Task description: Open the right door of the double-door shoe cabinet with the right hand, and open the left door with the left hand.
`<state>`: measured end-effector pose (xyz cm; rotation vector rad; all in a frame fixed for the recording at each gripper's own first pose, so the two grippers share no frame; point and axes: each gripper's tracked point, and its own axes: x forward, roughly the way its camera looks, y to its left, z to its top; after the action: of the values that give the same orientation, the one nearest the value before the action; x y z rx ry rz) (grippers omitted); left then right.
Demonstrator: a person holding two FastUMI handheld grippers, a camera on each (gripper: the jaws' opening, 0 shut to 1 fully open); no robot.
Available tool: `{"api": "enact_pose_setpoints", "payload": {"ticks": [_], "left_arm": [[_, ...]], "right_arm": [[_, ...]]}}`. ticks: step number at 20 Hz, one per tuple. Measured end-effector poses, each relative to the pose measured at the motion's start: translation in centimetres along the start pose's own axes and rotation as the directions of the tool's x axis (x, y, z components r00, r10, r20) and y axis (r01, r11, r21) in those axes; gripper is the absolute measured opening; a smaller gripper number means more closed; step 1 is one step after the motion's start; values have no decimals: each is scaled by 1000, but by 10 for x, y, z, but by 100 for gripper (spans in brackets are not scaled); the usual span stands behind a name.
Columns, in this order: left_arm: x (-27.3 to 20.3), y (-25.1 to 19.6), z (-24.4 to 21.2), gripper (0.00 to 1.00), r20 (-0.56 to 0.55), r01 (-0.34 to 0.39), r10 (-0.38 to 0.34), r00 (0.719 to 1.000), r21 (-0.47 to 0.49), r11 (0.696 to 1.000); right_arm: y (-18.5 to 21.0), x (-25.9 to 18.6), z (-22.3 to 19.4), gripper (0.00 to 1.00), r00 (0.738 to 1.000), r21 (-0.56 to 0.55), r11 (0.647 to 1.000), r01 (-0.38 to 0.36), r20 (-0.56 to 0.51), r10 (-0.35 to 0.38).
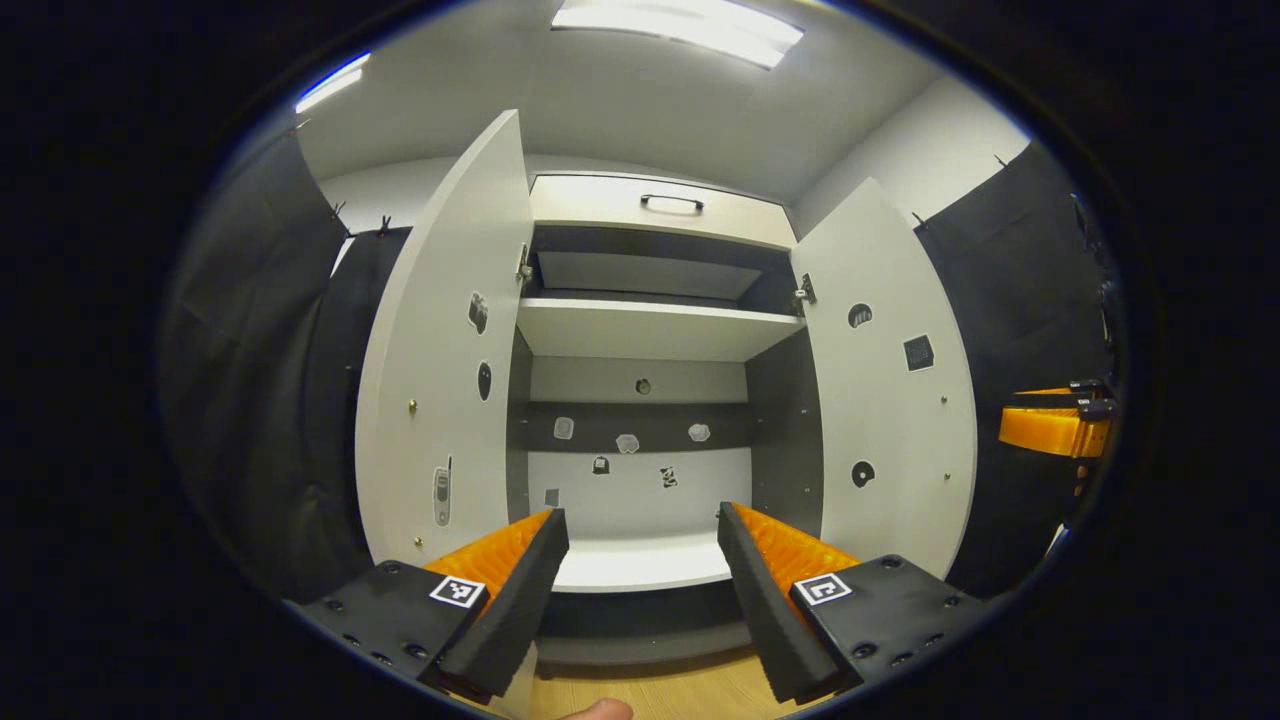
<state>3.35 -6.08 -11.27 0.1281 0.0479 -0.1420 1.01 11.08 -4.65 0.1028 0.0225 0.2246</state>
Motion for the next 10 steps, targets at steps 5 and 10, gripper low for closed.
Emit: {"api": "enact_pose_setpoints", "payload": {"ticks": [5,10], "left_arm": [[3,2,4,96,23,-1,1,1000,5,1000],[5,8,9,96,47,-26,25,999,14,1000]], "right_arm": [[2,3,0,88,1000,-25,1000,-11,-2,11],[-4,8,4,88,1000,-33,999,-1,17,2]]}}
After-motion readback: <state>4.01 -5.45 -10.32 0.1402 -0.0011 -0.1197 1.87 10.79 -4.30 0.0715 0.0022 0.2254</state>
